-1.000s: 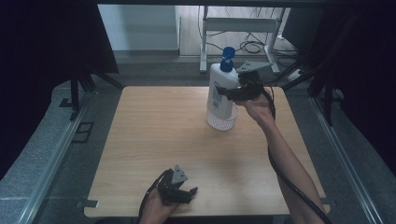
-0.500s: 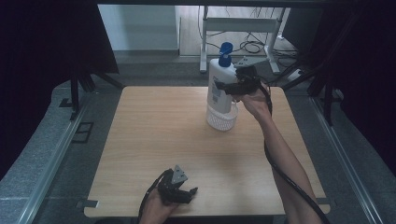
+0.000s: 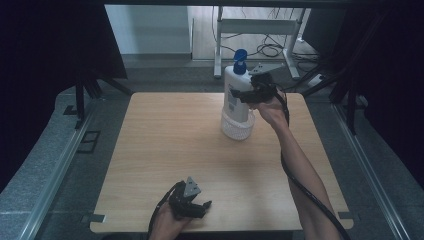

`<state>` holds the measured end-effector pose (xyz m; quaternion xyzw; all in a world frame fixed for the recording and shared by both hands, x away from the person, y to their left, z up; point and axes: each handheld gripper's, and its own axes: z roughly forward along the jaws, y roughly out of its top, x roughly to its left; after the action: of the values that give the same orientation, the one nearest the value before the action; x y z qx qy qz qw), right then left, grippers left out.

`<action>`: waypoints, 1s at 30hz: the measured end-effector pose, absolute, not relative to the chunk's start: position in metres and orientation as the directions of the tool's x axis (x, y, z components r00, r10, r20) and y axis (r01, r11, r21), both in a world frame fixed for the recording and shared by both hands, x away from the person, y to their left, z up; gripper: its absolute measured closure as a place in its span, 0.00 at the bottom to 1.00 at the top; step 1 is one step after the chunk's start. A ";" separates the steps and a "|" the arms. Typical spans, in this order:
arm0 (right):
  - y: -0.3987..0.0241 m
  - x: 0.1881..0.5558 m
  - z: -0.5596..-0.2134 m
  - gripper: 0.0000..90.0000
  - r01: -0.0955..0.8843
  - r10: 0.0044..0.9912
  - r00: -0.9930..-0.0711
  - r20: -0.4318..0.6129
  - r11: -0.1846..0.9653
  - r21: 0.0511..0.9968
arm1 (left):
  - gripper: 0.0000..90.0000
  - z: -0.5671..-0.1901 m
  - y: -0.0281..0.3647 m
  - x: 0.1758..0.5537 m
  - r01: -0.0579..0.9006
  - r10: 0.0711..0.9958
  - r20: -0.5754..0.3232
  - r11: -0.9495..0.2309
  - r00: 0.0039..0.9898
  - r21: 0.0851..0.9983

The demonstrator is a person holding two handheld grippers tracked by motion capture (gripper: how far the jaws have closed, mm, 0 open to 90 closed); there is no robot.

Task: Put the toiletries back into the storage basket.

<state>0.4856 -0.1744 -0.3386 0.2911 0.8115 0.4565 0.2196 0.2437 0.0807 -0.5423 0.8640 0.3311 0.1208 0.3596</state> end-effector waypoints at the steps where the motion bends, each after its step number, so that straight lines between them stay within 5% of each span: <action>1: -0.174 0.486 -0.340 0.42 0.272 0.672 -0.734 -0.093 0.416 0.868 | 0.23 -0.542 0.081 0.244 0.485 0.659 -0.029 -0.522 0.752 0.701; 30: -0.179 0.490 -0.391 0.42 0.305 0.679 -0.730 -0.080 0.428 0.851 | 0.23 -0.542 0.081 0.243 0.486 0.659 -0.031 -0.521 0.751 0.702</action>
<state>0.4902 -0.1790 -0.3914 0.3006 0.8180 0.4423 0.2117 0.2435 0.0806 -0.5424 0.8637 0.3316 0.1202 0.3600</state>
